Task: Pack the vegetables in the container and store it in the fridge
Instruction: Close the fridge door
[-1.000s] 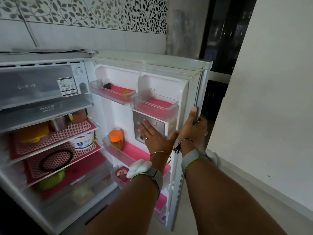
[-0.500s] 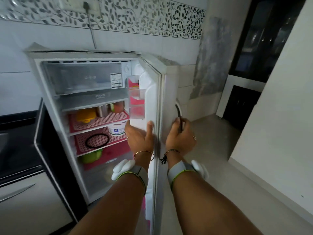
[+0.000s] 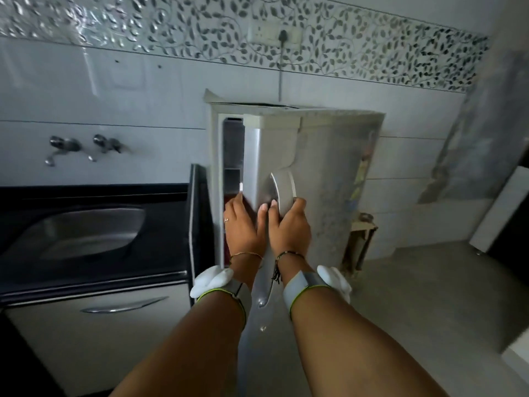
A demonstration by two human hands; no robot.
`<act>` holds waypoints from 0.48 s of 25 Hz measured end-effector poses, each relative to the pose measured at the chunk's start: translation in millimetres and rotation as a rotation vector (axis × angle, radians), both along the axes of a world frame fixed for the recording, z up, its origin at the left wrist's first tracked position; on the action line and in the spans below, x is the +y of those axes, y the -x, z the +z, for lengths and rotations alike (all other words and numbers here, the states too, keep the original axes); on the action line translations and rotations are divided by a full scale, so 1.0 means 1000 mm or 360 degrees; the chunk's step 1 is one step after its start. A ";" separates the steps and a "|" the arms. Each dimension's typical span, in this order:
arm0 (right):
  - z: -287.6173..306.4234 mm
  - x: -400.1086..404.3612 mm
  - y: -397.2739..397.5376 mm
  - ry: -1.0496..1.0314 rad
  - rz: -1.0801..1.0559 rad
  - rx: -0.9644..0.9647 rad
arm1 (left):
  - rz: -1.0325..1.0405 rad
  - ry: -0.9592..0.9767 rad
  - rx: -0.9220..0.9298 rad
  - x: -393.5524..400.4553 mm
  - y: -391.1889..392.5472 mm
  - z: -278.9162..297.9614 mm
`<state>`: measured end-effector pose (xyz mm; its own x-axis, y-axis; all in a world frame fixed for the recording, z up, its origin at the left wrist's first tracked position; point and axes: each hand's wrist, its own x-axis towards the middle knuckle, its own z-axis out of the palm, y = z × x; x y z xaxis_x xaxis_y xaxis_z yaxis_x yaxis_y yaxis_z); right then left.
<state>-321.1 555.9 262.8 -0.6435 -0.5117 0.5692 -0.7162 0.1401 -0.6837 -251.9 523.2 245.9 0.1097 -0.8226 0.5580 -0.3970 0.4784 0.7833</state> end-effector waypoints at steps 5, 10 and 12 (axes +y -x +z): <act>0.005 -0.127 -0.045 -0.0326 -0.0047 -0.0209 | -0.0121 -0.0439 -0.0119 -0.138 -0.038 0.017; 0.006 -0.204 -0.059 -0.0351 -0.0136 -0.0324 | -0.0249 -0.0542 -0.0299 -0.213 -0.042 0.036; 0.002 -0.218 -0.061 -0.0335 -0.0185 -0.0325 | -0.0296 -0.0536 -0.0319 -0.234 -0.044 0.033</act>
